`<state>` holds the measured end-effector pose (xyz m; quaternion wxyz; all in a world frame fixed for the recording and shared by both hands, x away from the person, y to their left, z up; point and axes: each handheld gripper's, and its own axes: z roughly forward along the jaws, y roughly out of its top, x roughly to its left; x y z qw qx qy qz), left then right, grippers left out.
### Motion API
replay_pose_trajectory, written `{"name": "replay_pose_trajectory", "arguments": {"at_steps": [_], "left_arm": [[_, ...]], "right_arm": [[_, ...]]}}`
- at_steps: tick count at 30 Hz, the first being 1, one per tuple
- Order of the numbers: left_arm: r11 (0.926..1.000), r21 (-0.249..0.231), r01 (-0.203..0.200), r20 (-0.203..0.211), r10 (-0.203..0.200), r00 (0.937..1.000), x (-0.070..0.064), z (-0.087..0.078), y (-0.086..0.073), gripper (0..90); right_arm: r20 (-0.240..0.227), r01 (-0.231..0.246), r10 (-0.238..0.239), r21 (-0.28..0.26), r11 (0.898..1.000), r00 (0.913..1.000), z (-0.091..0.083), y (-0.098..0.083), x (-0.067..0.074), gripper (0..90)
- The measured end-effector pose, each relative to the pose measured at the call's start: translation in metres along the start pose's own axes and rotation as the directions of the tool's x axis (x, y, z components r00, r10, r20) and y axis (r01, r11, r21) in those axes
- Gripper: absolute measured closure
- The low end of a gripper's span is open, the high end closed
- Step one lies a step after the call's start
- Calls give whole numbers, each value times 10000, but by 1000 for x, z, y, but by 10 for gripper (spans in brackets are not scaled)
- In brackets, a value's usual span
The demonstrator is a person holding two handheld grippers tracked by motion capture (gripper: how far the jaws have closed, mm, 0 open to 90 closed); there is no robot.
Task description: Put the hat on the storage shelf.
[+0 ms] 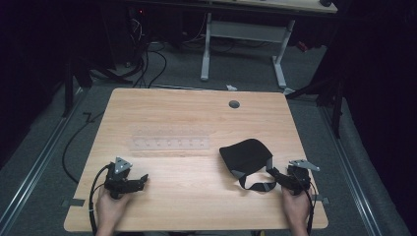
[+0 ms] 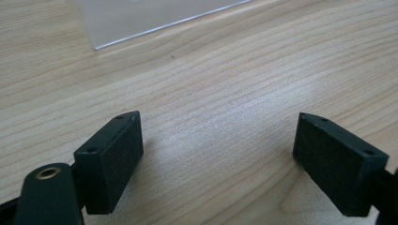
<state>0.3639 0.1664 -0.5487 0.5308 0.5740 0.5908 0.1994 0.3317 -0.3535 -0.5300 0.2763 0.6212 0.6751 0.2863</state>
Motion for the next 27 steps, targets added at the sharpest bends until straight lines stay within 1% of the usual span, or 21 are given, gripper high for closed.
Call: {"name": "replay_pose_trajectory", "arguments": {"at_steps": [5, 7, 19, 23, 24, 27], "left_arm": [[10000, -1, 2, -1, -2, 10000, 0, 0, 0, 167], [10000, 2, 0, -1, 0, 10000, 0, 0, 0, 168], [10000, -10, 15, 0, -15, 10000, 0, 0, 0, 168], [10000, -4, 11, -2, -11, 10000, 0, 0, 0, 168], [10000, -2, 9, -1, -9, 10000, 0, 0, 0, 168], [10000, -5, 9, 0, -9, 10000, 0, 0, 0, 168]], "right_arm": [[-55, 12, -12, 33, 10000, 10000, 0, 0, 1, 352], [-92, 112, -111, 22, 9999, 9999, 0, 0, 1, 352], [-148, 36, -35, 67, 10000, 9999, 0, 0, 1, 352], [-49, 23, -23, 1, 10000, 10000, 0, 0, 0, 383], [-31, -50, 50, 3, 10000, 10000, -2, -1, -2, 416], [-191, -291, 288, -156, 9995, 9994, -5, -2, -6, 423]]}}
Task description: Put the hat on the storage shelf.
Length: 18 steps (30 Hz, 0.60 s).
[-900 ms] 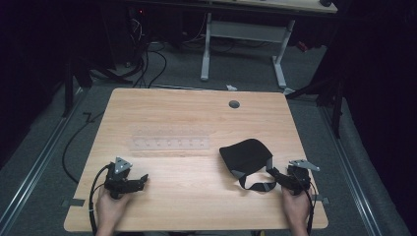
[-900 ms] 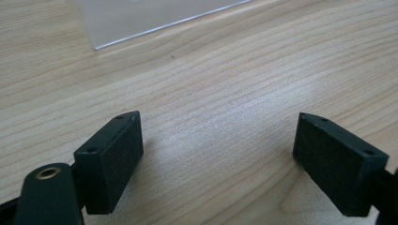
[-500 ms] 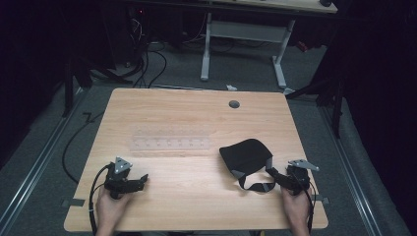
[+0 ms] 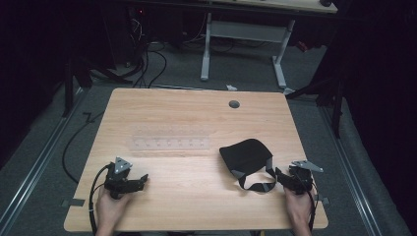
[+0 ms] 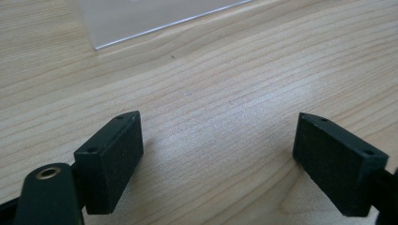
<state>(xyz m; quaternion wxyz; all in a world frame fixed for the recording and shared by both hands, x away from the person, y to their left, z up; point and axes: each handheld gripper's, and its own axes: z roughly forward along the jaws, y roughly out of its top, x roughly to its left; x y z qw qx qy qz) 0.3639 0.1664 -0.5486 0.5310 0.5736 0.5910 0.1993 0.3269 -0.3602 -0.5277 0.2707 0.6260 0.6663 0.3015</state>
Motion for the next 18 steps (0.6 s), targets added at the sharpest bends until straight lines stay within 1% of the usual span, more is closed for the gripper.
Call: {"name": "replay_pose_trajectory", "arguments": {"at_steps": [1, 2, 3, 4, 5, 6, 7, 8, 9, 10, 13, 14, 15, 16, 18], "left_arm": [[10000, 2, -2, -1, 2, 10000, 0, 0, 0, 168], [10000, 2, -1, -1, 1, 10000, 0, 0, 0, 168], [10000, 3, -3, -1, 3, 10000, 0, 0, 0, 168], [10000, 3, -3, -1, 3, 10000, 0, 0, 0, 168], [10000, 2, -2, -1, 2, 10000, 0, 0, 0, 168], [10000, 1, 0, -2, 0, 10000, 0, 0, 0, 168], [10000, 3, -4, -1, 4, 10000, 0, 0, 0, 168], [10000, 3, -4, -1, 4, 10000, 0, 0, 0, 168], [10000, 3, -5, -2, 5, 10000, 0, 0, 0, 168], [10000, -6, 6, -1, -6, 10000, 0, 0, 0, 168], [10000, 4, -7, -1, 7, 10000, 0, 0, 0, 168], [10000, 4, -7, -1, 7, 10000, 0, 0, 0, 168], [10000, 5, -8, -1, 8, 10000, 0, 0, 0, 168], [10000, 2, -3, -1, 3, 10000, 0, 0, 0, 168], [10000, 3, -10, 1, 10, 10000, 0, 0, 0, 168]], "right_arm": [[0, 0, 0, 0, 10000, 10000, 0, 0, 0, 423], [-51, -129, 128, -168, 9998, 9999, -6, 0, -4, 429], [-119, -225, 222, -240, 9995, 9997, -8, 0, -5, 429], [-119, -225, 222, -240, 9995, 9997, -8, 0, -5, 429], [-248, -370, 358, -463, 9982, 9990, -15, 0, -9, 430], [-270, -411, 397, -535, 9977, 9988, -18, 0, -9, 429], [-337, -386, 364, -666, 9970, 9988, -21, 0, -10, 428], [-337, -386, 364, -666, 9970, 9988, -21, 0, -10, 428], [-432, -343, 306, -871, 9956, 9986, -28, 1, -10, 425], [-474, -319, 274, -974, 9947, 9985, -32, 1, -9, 422], [-728, -212, 126, -1182, 9928, 9973, -40, 1, -6, 411], [-728, -212, 126, -1182, 9928, 9973, -40, 1, -6, 411], [-936, -202, 81, -1294, 9914, 9956, -45, 1, -4, 403], [-1080, -160, 17, -1313, 9912, 9942, -47, 0, -3, 396], [-1376, -111, -59, -1224, 9924, 9905, -49, 0, 0, 381]]}}
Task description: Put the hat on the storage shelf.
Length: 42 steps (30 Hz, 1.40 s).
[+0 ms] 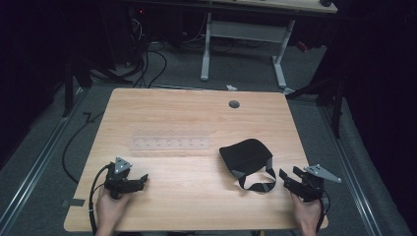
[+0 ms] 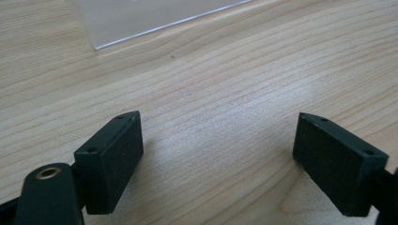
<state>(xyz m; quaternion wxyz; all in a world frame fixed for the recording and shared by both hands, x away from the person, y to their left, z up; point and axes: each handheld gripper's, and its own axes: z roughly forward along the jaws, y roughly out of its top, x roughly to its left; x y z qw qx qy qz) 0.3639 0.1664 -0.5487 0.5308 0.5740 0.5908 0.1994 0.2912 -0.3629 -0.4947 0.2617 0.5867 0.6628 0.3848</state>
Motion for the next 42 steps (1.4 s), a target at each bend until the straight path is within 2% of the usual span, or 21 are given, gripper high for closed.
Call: {"name": "replay_pose_trajectory", "arguments": {"at_steps": [3, 10, 15, 23, 33, 42], "left_arm": [[10000, -13, 10, 1, -10, 10000, 0, 0, 0, 169], [10000, -14, 14, -1, -14, 10000, 0, 0, 0, 169], [10000, -12, 14, 0, -14, 10000, 0, 0, 0, 169], [10000, -13, 18, -1, -18, 10000, 0, 0, 0, 169], [10000, 3, -34, 5, 34, 10000, 0, 0, 0, 172], [9999, 1, -113, 45, 113, 9999, -1, 0, -1, 179]], "right_arm": [[-358, 32, -28, 94, 10000, 9994, 2, 1, 6, 368], [-761, 111, -101, 132, 9999, 9970, 17, 7, 13, 335], [-743, 287, -269, 232, 9993, 9969, 25, 11, 17, 333], [-731, 171, -134, 490, 9987, 9972, 37, 13, 19, 313], [-928, 106, -33, 786, 9968, 9957, 50, 18, 19, 300], [-1122, 131, -17, 1005, 9949, 9937, 63, 26, 26, 307]]}}
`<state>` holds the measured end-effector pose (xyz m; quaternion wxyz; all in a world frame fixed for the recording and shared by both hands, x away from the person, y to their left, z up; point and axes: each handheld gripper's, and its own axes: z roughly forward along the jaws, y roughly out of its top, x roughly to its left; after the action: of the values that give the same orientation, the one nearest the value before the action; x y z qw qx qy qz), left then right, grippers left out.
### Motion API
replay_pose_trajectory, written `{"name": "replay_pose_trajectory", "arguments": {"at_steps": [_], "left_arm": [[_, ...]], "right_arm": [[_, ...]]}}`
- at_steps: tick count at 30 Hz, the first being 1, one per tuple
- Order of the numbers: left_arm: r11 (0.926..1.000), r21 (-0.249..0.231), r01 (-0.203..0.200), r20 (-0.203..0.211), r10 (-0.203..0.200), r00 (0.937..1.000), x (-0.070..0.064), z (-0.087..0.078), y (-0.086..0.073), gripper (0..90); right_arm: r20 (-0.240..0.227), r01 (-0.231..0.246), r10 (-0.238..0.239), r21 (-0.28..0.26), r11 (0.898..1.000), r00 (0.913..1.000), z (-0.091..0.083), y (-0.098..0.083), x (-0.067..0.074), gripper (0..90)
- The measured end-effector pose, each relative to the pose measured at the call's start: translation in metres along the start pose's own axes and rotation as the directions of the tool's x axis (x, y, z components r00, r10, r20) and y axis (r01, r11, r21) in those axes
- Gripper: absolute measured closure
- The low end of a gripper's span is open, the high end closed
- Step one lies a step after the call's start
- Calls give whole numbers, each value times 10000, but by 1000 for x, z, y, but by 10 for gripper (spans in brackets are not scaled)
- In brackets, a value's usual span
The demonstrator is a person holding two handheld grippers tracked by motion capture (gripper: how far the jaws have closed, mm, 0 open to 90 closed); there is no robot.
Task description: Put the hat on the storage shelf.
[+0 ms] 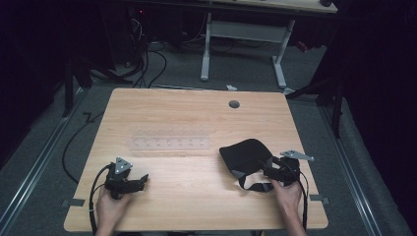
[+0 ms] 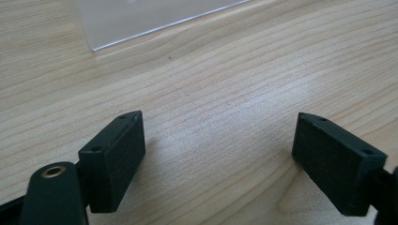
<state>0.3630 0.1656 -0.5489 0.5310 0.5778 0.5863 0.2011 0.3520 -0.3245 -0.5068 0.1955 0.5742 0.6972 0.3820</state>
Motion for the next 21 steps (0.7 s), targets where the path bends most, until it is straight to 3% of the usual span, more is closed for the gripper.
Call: {"name": "replay_pose_trajectory", "arguments": {"at_steps": [21], "left_arm": [[10000, -1, 2, 4, -2, 10000, 0, 0, 0, 179]], "right_arm": [[-495, -330, 343, 267, 9991, 9982, 17, -1, -1, 335]]}}
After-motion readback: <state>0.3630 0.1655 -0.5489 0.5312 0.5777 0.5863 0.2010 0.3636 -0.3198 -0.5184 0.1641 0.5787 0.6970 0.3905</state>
